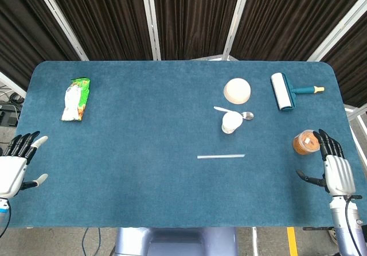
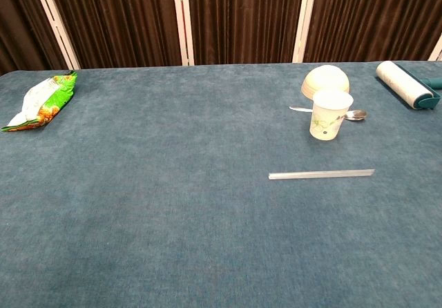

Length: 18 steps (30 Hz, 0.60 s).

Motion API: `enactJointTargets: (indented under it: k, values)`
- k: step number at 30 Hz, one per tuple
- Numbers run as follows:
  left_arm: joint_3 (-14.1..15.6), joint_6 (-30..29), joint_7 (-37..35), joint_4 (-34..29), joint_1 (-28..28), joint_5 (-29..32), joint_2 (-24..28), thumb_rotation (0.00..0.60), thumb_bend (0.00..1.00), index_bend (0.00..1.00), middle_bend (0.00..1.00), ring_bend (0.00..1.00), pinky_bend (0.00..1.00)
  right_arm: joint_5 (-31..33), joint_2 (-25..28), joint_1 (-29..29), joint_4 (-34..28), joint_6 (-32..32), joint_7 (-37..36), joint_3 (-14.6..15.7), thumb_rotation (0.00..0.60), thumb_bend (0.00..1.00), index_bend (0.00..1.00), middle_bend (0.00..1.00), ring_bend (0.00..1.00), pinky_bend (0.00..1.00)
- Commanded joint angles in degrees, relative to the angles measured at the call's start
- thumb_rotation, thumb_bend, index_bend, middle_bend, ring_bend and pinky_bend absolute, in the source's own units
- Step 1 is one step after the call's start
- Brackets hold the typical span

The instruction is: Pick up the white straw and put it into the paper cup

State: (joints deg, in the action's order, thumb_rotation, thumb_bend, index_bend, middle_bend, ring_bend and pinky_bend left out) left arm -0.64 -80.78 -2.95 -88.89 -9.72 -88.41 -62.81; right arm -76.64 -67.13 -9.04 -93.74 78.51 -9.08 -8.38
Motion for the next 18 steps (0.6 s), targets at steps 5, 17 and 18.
enactJointTargets:
  k: [5,17,18]
  values:
    - [0.0,0.0,0.11,-0.05,-0.01,-0.01,0.01,0.6,0.21,0.12,0.0,0.0,0.0,0.08,0.13,-0.01,-0.02,-0.35,0.05,0.05,0.6,0.16,0.03,0.0,0.0,0.0]
    - [-0.08,0.26,-0.03,-0.05,-0.14,0.19,0.03,0.6,0.21,0.12,0.0,0.0,0.0,-0.14,0.38,-0.18,-0.51,-1.01,0.29,0.24,0.6,0.16,0.03,0.0,0.0,0.0]
    - [-0.09,0.28,0.0,-0.08,-0.15,0.21,0.05,0.6,0.21,0.12,0.0,0.0,0.0,-0.13,0.42,-0.21,-0.58,-1.1,0.22,0.23,0.6,0.16,0.03,0.0,0.0,0.0]
